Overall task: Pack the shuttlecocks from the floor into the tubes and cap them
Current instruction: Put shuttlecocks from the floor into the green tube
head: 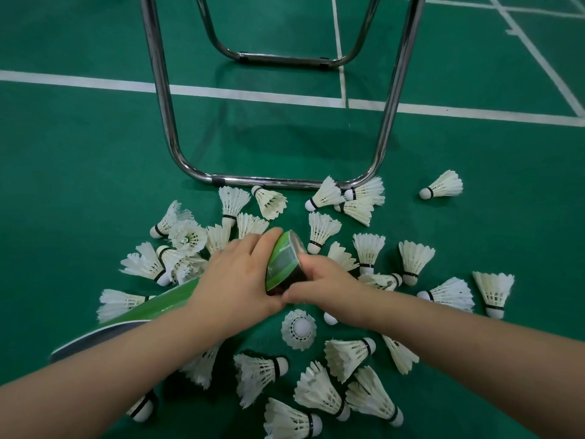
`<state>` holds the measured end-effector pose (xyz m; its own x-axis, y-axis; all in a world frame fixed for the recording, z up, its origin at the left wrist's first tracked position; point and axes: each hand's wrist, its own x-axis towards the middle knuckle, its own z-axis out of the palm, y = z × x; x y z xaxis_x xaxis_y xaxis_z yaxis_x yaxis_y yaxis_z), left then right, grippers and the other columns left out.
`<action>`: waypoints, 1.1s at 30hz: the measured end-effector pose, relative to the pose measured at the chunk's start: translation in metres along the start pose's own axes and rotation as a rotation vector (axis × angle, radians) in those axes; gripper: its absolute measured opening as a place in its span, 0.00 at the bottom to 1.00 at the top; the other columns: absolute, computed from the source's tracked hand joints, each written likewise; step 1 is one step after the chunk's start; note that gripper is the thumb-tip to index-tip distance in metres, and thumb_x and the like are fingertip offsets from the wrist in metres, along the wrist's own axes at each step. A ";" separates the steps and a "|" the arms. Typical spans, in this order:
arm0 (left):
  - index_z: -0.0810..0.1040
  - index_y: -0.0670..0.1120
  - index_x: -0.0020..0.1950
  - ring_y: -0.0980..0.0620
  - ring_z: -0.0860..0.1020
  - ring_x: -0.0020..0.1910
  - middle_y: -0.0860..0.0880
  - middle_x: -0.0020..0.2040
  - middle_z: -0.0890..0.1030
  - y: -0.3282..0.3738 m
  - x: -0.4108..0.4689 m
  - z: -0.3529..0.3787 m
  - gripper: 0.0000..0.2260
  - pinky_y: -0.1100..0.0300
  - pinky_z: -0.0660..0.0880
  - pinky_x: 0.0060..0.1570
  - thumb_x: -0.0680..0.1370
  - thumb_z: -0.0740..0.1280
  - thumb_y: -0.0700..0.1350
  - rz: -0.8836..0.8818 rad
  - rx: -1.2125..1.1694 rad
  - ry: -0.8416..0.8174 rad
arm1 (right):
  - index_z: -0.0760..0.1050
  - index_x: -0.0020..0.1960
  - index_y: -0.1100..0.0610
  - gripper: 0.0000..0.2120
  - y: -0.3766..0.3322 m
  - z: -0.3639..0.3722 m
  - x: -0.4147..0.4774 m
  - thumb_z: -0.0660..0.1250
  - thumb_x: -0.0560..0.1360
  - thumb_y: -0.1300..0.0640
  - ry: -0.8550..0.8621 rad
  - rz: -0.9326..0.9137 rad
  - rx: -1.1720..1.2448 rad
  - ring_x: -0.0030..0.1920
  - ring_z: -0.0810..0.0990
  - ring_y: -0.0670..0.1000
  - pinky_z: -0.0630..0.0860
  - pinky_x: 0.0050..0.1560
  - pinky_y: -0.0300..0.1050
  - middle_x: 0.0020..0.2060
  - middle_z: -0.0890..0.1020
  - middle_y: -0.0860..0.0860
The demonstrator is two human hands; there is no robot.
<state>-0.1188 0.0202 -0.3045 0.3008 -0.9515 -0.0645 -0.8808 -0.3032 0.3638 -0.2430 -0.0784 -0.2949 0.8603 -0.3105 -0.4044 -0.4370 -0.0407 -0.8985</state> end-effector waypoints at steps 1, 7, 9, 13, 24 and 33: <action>0.54 0.53 0.73 0.51 0.72 0.55 0.52 0.60 0.72 0.002 -0.002 0.002 0.41 0.53 0.71 0.57 0.63 0.55 0.68 0.017 0.009 0.003 | 0.75 0.50 0.67 0.24 -0.001 -0.003 0.003 0.66 0.58 0.55 -0.069 0.039 -0.006 0.43 0.73 0.57 0.74 0.53 0.61 0.45 0.76 0.68; 0.52 0.53 0.73 0.53 0.71 0.55 0.53 0.60 0.71 -0.001 0.004 0.008 0.38 0.53 0.71 0.58 0.68 0.65 0.63 0.032 0.026 -0.011 | 0.77 0.47 0.68 0.16 -0.004 -0.009 0.010 0.66 0.64 0.57 0.026 0.088 0.041 0.42 0.77 0.52 0.76 0.47 0.51 0.41 0.79 0.62; 0.53 0.52 0.73 0.53 0.71 0.55 0.52 0.60 0.71 -0.007 0.011 0.003 0.39 0.54 0.71 0.58 0.68 0.68 0.61 0.001 0.028 0.004 | 0.78 0.46 0.60 0.06 -0.007 -0.013 0.011 0.64 0.72 0.61 0.180 0.007 0.157 0.42 0.80 0.47 0.79 0.47 0.43 0.41 0.81 0.55; 0.54 0.51 0.74 0.51 0.71 0.57 0.50 0.61 0.72 -0.019 0.014 0.000 0.41 0.55 0.71 0.57 0.68 0.70 0.60 -0.070 0.040 0.004 | 0.76 0.48 0.51 0.07 0.008 -0.031 0.019 0.59 0.78 0.57 0.513 0.042 0.097 0.40 0.77 0.48 0.74 0.48 0.45 0.39 0.80 0.48; 0.52 0.52 0.74 0.49 0.71 0.59 0.50 0.62 0.71 -0.036 0.005 0.008 0.41 0.52 0.71 0.58 0.68 0.69 0.62 -0.127 0.093 -0.036 | 0.49 0.76 0.49 0.36 0.090 0.006 0.037 0.65 0.74 0.58 0.078 0.250 -0.631 0.61 0.72 0.57 0.69 0.54 0.42 0.72 0.57 0.56; 0.51 0.51 0.75 0.50 0.70 0.60 0.50 0.64 0.71 -0.036 0.007 0.005 0.42 0.54 0.70 0.60 0.69 0.69 0.62 -0.124 0.074 -0.009 | 0.64 0.68 0.55 0.20 0.082 -0.003 0.062 0.56 0.77 0.67 0.228 0.273 -0.721 0.41 0.75 0.54 0.70 0.38 0.46 0.48 0.78 0.57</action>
<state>-0.0865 0.0244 -0.3226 0.4062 -0.9067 -0.1134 -0.8616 -0.4214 0.2831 -0.2265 -0.1043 -0.3933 0.6579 -0.5808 -0.4794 -0.7530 -0.5147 -0.4100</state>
